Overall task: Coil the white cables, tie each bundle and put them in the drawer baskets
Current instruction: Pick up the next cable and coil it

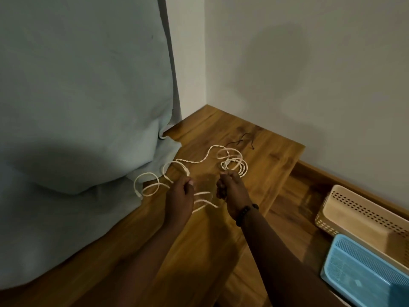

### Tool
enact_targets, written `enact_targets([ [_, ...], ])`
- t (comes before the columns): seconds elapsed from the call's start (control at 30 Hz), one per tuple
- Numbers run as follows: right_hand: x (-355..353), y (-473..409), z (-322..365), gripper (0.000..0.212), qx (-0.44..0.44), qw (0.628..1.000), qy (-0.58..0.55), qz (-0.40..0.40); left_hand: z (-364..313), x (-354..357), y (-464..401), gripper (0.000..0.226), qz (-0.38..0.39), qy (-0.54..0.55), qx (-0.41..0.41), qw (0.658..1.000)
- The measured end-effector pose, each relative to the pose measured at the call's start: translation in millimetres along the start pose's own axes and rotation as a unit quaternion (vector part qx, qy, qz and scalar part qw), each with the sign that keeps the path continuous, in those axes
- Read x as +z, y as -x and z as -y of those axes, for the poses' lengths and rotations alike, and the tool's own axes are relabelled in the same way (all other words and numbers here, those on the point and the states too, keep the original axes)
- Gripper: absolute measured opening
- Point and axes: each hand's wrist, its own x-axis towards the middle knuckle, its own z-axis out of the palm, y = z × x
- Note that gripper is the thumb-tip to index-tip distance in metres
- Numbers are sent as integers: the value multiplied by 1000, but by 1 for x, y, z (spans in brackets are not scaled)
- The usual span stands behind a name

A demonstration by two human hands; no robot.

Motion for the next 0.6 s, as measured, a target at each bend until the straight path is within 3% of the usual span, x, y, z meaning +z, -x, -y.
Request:
enact_targets([
  [0.07,-5,12,14,18,-56,996,55,47,-8,4,-6,27,-1,27,-37,999],
  [0.13,-11,22,29,26,-96,991,46,84,-20,11,-13,50,35,103,-129,986],
  [0.2,-20,32,42,24,-121,985,31,120,-34,15,-22,78,116,219,-269,931],
  [0.27,-31,43,49,24,-121,977,27,171,-48,13,-29,96,168,353,-340,855],
  [0.33,-46,54,53,27,-105,972,40,206,-59,9,-37,94,137,481,-345,794],
  [0.4,-60,61,52,27,-85,973,68,203,-67,3,-48,71,65,557,-314,766],
  [0.47,-74,66,50,30,-73,978,108,162,-86,0,-55,48,49,571,-283,769],
  [0.57,-84,69,46,33,-83,985,123,90,-122,8,-48,37,173,387,-287,859],
  [0.6,-88,70,46,32,-88,987,110,72,-131,11,-43,36,220,341,-265,875],
])
